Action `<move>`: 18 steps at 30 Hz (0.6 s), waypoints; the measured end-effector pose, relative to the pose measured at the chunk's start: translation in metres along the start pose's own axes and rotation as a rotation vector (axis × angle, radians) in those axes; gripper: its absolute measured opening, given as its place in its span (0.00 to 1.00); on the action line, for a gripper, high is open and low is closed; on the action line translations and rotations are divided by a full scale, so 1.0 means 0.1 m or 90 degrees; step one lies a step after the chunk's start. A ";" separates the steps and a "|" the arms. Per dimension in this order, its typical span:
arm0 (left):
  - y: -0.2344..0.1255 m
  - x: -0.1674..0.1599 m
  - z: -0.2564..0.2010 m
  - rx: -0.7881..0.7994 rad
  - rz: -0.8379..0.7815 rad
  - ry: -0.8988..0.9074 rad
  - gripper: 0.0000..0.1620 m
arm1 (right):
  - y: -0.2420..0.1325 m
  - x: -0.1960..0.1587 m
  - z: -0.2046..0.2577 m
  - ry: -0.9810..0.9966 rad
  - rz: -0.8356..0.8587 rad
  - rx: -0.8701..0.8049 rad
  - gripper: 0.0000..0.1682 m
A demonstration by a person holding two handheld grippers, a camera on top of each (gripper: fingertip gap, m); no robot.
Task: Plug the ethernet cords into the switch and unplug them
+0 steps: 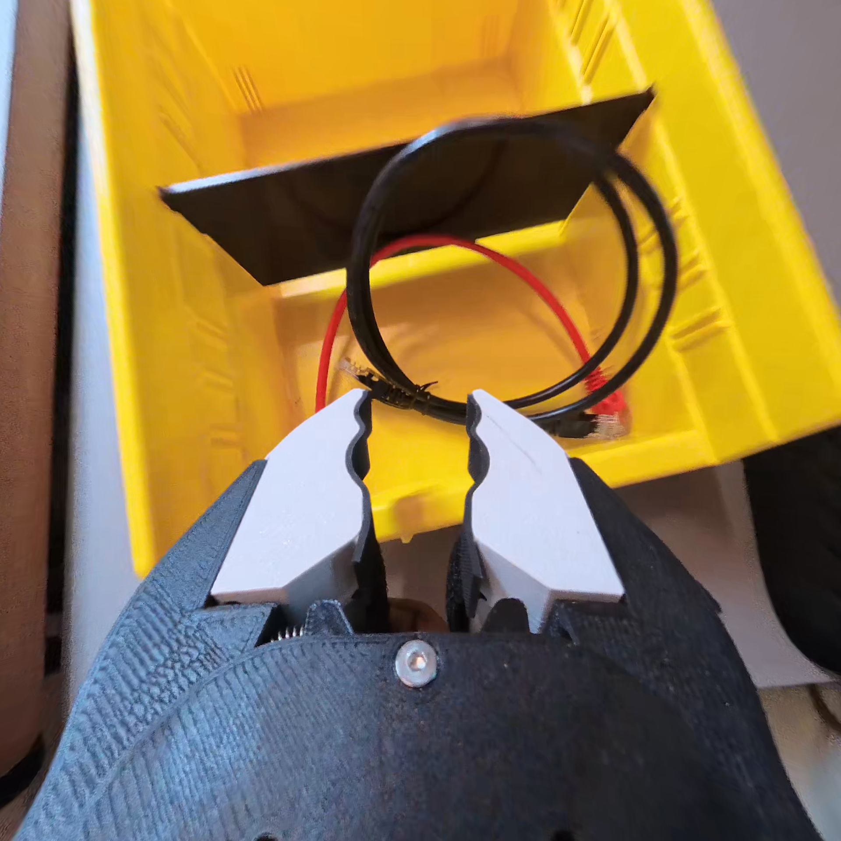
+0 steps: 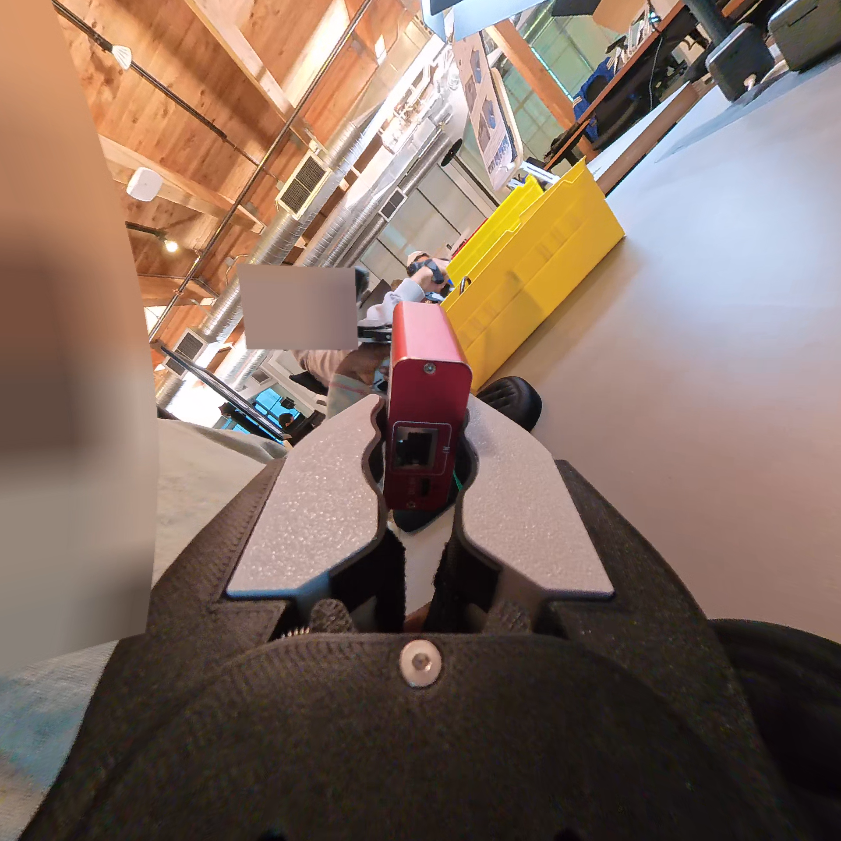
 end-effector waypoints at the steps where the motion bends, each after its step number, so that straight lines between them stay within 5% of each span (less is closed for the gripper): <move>1: 0.08 -0.02 0.02 0.014 0.028 0.001 0.24 | 0.00 0.00 0.00 -0.001 0.000 -0.001 0.16; 9: 0.15 0.10 0.18 0.062 0.022 -0.047 0.24 | -0.02 0.01 -0.02 0.007 -0.003 -0.020 0.17; 18: 0.18 0.11 0.04 0.053 0.024 0.019 0.23 | -0.16 0.02 -0.24 -0.003 0.064 -0.199 0.17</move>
Point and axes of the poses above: each gripper's, where its closed fingertips meet, y out along the fingers, x out of its top, z = x × y across the jaws, the point moved 5 cm from there along -y, back along the fingers, and after that the axes turned 5 degrees about -y, right-handed, at the moved point
